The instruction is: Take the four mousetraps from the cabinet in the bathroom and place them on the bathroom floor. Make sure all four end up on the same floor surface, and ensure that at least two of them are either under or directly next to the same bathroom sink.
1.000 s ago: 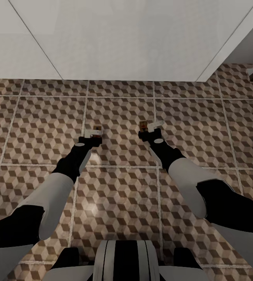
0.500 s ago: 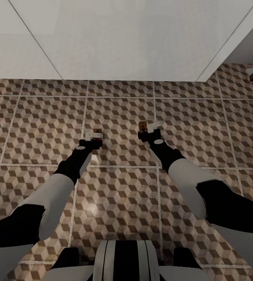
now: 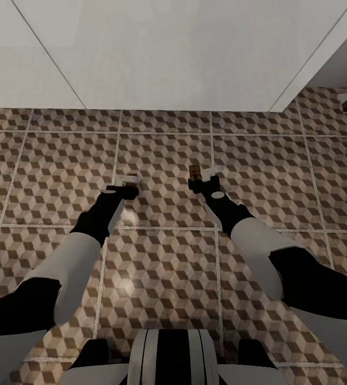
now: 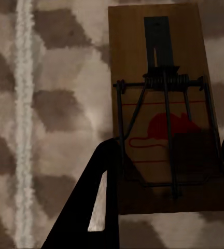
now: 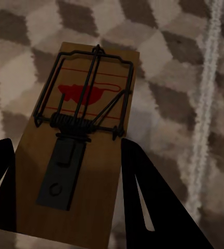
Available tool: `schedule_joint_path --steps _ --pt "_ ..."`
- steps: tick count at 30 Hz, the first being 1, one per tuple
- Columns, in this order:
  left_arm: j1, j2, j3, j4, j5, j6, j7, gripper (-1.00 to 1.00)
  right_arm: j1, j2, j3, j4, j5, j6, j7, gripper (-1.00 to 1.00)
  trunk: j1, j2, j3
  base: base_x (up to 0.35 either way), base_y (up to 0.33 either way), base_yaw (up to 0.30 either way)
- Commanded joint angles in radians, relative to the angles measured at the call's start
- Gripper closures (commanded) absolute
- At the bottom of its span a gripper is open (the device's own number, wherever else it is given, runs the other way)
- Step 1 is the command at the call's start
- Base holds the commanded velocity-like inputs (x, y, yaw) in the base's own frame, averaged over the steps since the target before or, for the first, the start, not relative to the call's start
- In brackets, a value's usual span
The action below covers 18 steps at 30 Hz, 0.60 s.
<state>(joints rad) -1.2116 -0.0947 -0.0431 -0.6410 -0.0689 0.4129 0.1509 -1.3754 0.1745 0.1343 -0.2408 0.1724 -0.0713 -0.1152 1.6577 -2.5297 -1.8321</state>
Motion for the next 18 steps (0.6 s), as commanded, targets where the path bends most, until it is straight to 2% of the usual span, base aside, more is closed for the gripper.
schedule_joint_path --steps 1,5,10,12,18 --pt "-0.007 0.000 -0.003 -0.007 -0.007 0.018 0.012 1.00 0.000 0.000 0.004 0.001 0.004 -0.003 -0.004 1.00 0.000 0.000 -0.001 0.000 0.000 0.000" --pt "-0.040 -0.006 -0.002 -0.010 -0.005 0.066 0.067 1.00 0.009 0.000 0.004 0.001 0.004 -0.004 -0.002 1.00 0.000 0.000 -0.001 0.000 0.000 0.000" --pt "-0.049 -0.008 -0.002 0.013 -0.005 0.069 0.082 1.00 0.016 0.000 0.004 0.001 0.004 -0.005 -0.002 1.00 0.000 0.000 -0.001 0.000 0.000 0.000" --pt "-0.050 -0.008 -0.002 0.040 -0.005 0.048 0.083 1.00 0.019 0.000 0.004 0.001 0.004 -0.005 -0.002 1.00 0.000 0.000 -0.001 0.000 0.000 0.000" --pt "-0.051 -0.009 -0.003 0.173 -0.004 -0.109 0.083 1.00 0.023 0.000 0.004 0.001 0.004 -0.007 -0.002 1.00 0.000 0.000 -0.001 0.000 0.000 0.000"
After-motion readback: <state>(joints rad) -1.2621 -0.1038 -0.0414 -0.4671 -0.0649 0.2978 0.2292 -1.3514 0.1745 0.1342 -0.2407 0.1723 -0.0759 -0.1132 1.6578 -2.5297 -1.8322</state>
